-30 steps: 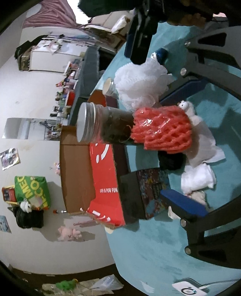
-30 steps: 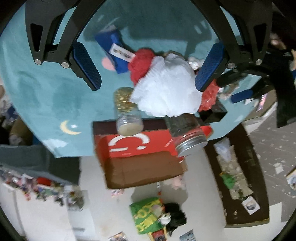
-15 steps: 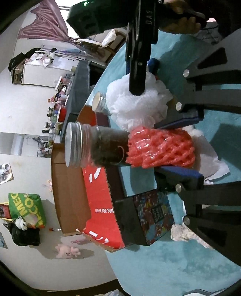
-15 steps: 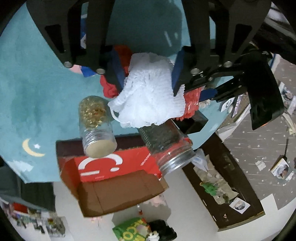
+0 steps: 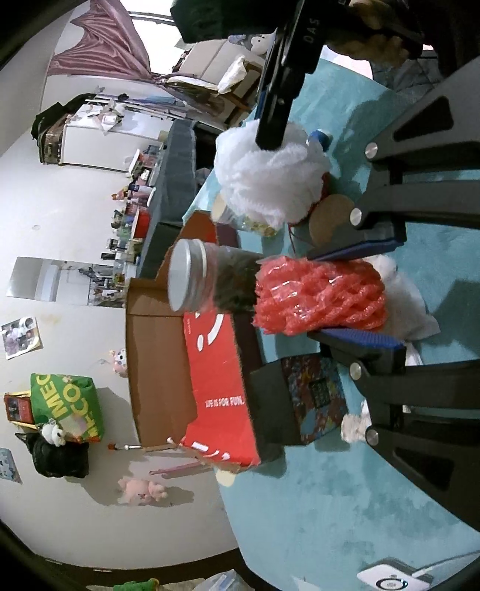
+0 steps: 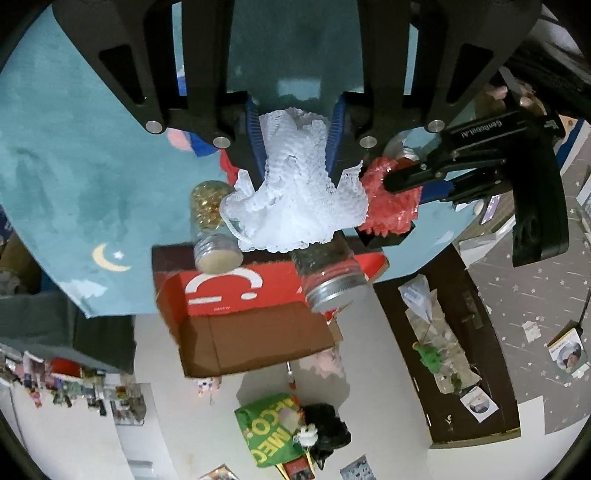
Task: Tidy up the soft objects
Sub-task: 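Grasp the red foam net with the left gripper while the right grasps the white bath puff, then carry both items into the red box and open both grippers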
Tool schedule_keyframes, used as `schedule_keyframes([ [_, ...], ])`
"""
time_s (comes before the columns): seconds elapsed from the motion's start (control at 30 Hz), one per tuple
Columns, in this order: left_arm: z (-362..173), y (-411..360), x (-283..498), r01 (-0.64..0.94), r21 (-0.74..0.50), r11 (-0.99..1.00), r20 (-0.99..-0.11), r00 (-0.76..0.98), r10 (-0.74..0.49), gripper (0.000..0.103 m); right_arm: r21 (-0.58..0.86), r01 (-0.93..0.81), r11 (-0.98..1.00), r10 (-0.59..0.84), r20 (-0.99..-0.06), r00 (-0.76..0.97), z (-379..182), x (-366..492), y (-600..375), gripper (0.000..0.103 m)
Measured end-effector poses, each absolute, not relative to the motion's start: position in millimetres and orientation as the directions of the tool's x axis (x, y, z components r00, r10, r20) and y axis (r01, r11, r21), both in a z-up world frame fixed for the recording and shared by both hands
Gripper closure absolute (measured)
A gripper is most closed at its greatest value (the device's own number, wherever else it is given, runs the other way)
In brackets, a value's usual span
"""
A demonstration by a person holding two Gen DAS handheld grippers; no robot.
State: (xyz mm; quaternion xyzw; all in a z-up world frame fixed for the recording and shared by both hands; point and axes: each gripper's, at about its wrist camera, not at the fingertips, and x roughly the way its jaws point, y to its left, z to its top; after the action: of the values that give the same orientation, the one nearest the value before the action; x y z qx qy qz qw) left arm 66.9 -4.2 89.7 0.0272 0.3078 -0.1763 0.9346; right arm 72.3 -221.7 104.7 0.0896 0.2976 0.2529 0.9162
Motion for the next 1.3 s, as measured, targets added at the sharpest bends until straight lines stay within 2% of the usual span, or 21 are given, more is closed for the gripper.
schedule_keyframes([
  [0.37, 129.6, 11.1, 80.4, 0.341, -0.036, 0.939, -0.545, 0.781, -0.304, 0.068, 0.252, -0.417, 0.873, 0.487, -0.426, 0.762, 145.3, 66.4, -234.4, 0.075],
  [0.7, 159.9, 12.5, 131.2, 0.393, 0.004, 0.919, -0.572, 0.755, -0.321, 0.068, 0.14, -0.469, 0.872, 0.484, -0.387, 0.785, 193.8, 99.9, -233.9, 0.075],
  [0.97, 177.3, 10.3, 189.0, 0.413, 0.044, 0.91, -0.613, 0.73, -0.302, 0.068, 0.017, -0.515, 0.857, 0.475, -0.412, 0.778, 228.1, 151.7, -213.7, 0.075],
  [1.3, 162.3, -7.7, 283.1, 0.408, 0.106, 0.907, -0.687, 0.69, -0.23, 0.067, -0.071, -0.52, 0.851, 0.416, -0.514, 0.75, 218.1, 253.8, -176.2, 0.075],
])
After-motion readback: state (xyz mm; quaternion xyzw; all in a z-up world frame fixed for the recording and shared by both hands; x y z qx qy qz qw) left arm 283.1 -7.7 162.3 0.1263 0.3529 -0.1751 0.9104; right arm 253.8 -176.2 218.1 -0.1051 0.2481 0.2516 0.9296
